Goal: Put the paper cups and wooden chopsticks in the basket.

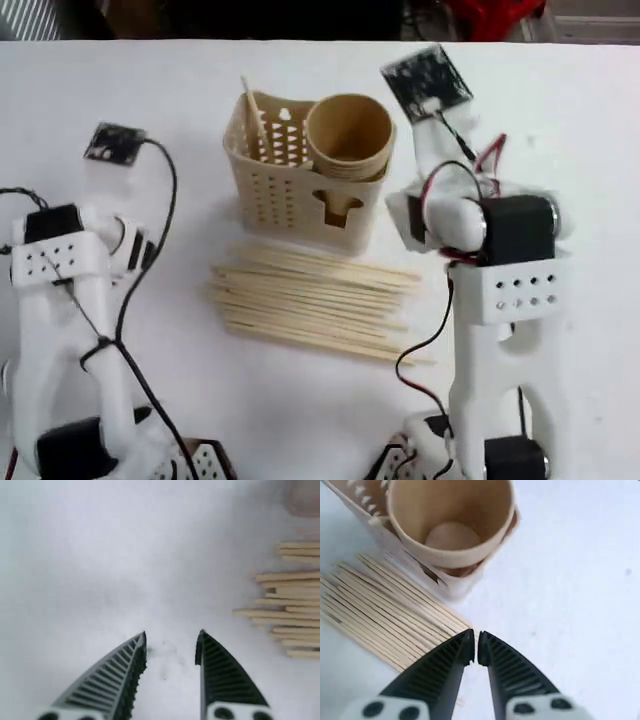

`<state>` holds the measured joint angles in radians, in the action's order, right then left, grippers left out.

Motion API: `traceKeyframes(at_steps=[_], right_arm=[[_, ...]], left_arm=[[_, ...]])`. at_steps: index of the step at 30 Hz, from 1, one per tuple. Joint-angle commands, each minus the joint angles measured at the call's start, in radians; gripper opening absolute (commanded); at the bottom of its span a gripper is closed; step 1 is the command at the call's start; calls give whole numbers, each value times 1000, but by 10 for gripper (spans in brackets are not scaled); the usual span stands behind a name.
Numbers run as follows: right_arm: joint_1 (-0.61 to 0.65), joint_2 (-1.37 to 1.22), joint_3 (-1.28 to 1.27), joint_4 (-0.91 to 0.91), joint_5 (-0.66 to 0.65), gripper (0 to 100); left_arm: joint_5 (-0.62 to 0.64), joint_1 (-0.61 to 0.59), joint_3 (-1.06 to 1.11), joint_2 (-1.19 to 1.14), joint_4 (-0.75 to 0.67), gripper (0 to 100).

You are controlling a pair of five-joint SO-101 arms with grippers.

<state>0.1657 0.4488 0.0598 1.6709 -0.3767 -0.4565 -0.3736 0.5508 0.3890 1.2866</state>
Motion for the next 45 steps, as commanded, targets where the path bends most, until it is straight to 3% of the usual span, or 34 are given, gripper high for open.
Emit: traceKeyframes(at_steps=[1,5,10,15,20,25,30,45], right_arm=[[-74,90,-213,-105,-32,30],[-122,206,-506,-262,-69,31],[-148,308,-804,-351,-130,32],[-150,358,-1042,-430,-150,32],[-185,398,-1178,-521,-149,33],[-326,421,-1231,-529,-196,79],[-395,441,-1392,-679,-218,84],[-403,535,-1493,-713,-252,84]], left_arm=[[-110,93,-114,203,181,177],[-170,206,-115,378,327,177],[-173,398,-114,377,443,171],[-195,657,-81,315,436,127],[-199,829,61,231,265,163],[-258,897,126,111,123,164],[-336,940,140,-38,40,163],[-394,957,137,-257,-201,165]])
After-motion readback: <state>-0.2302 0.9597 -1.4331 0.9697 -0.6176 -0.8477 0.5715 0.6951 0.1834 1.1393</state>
